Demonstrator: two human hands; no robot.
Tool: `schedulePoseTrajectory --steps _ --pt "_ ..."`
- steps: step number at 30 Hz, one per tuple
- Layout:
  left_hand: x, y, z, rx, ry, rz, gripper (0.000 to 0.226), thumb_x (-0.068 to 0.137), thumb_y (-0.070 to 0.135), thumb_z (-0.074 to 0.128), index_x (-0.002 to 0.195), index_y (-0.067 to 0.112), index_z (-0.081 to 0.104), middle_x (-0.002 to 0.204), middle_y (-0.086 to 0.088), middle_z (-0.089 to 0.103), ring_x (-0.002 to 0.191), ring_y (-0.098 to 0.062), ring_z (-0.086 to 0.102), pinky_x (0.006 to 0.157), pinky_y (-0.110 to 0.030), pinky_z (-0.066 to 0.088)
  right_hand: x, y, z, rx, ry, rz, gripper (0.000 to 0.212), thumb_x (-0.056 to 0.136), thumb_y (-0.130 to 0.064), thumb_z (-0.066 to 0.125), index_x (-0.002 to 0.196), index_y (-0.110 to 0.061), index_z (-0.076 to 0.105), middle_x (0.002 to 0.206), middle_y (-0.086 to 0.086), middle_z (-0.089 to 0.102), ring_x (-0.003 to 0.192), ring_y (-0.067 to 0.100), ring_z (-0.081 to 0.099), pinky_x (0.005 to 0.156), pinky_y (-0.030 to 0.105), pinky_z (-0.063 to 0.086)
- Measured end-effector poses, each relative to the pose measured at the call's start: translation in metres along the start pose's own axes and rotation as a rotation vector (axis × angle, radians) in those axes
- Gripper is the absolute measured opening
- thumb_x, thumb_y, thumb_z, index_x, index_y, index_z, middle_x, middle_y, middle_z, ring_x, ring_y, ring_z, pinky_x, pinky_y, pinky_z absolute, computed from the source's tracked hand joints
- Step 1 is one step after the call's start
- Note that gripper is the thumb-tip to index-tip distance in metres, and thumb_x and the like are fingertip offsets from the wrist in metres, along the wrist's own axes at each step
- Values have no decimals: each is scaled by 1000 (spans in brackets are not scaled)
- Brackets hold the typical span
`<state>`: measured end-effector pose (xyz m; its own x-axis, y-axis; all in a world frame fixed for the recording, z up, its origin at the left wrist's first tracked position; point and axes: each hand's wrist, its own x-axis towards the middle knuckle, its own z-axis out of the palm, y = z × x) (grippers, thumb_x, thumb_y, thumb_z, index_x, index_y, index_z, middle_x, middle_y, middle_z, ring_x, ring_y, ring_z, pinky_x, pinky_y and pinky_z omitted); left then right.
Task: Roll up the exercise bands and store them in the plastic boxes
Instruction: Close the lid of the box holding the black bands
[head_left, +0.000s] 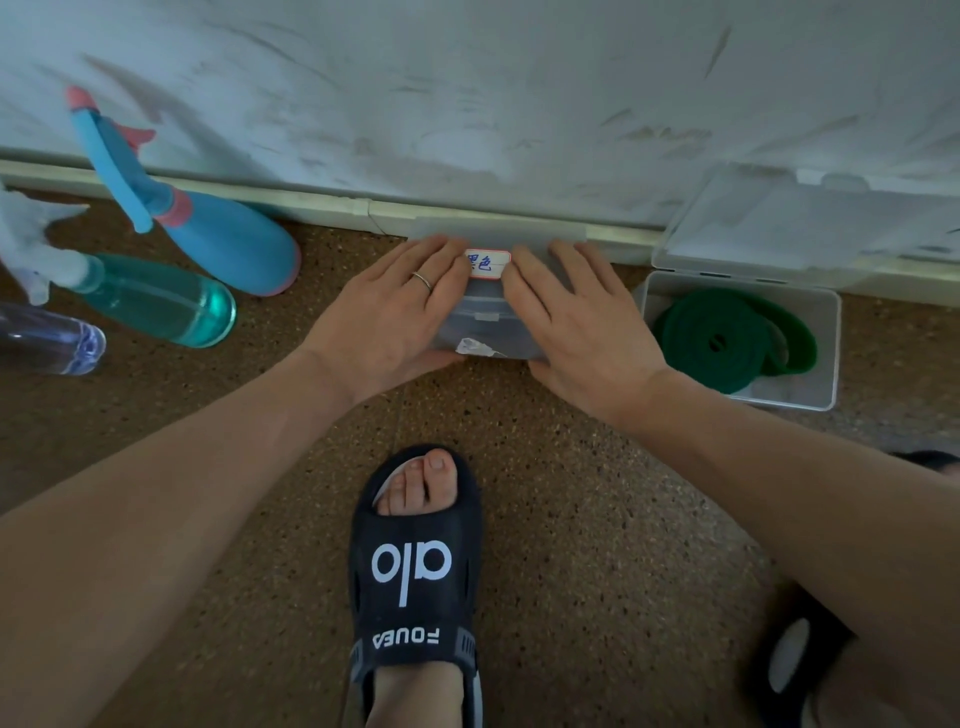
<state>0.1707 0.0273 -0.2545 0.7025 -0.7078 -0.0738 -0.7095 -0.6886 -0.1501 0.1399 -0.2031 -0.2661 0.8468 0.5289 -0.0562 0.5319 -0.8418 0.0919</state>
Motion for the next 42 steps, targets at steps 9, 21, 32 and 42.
schedulePoseTrajectory --steps 9,21,32,42 --pt "7 0 -11 86 -118 5 94 76 43 83 141 -5 36 141 -29 48 132 -44 49 113 -50 41 3 -2 5 77 16 11 88 70 -17 85 144 5 44 151 26 48 133 52 49 113 65 35" --pt "12 6 -7 -353 71 -164 59 105 52 35 148 15 50 148 -12 52 136 -32 46 118 -41 33 3 -4 1 83 17 23 86 75 -14 81 148 5 39 152 26 45 138 49 44 117 63 30" --pt "20 -3 -14 -203 -109 -58 73 101 64 23 160 20 29 164 -7 35 150 -30 32 123 -48 27 3 -4 2 103 21 24 91 71 -14 85 147 5 39 151 26 47 139 49 44 117 63 31" --pt "20 1 -5 -201 -72 -56 65 104 53 29 156 15 35 161 -11 38 148 -33 36 120 -51 31 3 -6 4 68 31 28 86 73 -12 80 147 5 38 150 26 47 138 49 44 117 63 32"
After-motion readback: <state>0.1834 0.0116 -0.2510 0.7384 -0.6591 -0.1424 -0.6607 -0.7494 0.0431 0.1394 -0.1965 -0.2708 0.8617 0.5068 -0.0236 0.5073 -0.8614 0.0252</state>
